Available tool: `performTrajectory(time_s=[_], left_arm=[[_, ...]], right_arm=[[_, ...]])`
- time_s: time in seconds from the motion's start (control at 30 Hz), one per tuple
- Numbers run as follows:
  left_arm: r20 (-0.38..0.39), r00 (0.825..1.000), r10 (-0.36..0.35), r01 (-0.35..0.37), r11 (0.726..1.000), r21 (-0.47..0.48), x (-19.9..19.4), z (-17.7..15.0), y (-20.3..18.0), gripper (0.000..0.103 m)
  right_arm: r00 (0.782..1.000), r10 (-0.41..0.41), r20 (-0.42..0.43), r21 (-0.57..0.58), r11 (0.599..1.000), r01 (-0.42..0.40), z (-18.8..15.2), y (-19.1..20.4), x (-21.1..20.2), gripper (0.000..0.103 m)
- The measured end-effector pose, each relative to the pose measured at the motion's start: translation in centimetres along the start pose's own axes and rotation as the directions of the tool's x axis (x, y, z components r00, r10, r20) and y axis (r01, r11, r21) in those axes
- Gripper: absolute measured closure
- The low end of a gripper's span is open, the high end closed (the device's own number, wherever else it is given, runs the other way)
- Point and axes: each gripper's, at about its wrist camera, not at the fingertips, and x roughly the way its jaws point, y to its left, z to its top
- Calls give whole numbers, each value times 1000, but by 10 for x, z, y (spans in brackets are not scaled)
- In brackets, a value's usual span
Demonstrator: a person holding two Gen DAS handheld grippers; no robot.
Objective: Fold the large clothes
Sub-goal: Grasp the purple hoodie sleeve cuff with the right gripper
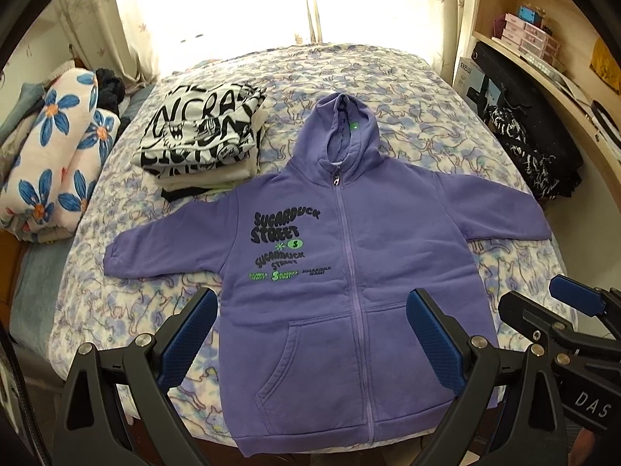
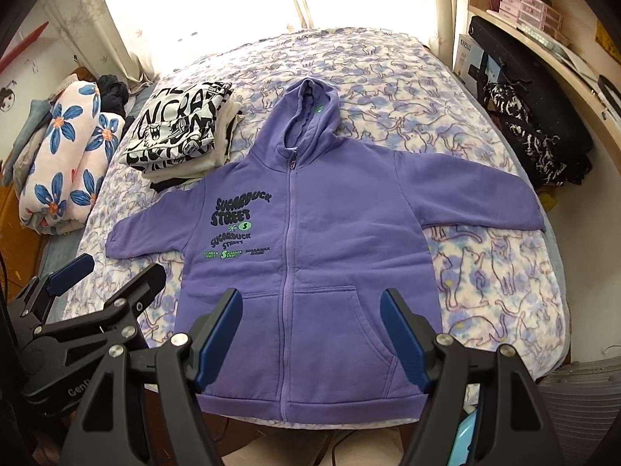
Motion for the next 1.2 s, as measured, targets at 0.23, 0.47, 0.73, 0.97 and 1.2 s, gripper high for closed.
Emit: performTrajectory(time_s=[0.23,0.47,0.73,0.97,1.2], left_arm=[[-11,998,55,-55,997,60,7,17,-42,6],[-61,996,67,-64,997,54,22,42,-80,6],[-117,991,70,-55,991,120,55,65,-136,6],[-148,987,62,-34,982,183,93,91,-186,6],[-175,984,34,-2,983,182,134,111,-227,6]], right_arm=[[997,72,-32,77,995,-70,17,-47,13,29],[991,122,-51,145,983,-114,32,-97,30,29],[989,120,-87,251,963,-94,39,-177,66,29],[993,60,-101,401,916,-14,47,-257,97,29],[994,-38,-102,498,863,84,66,-334,132,29]])
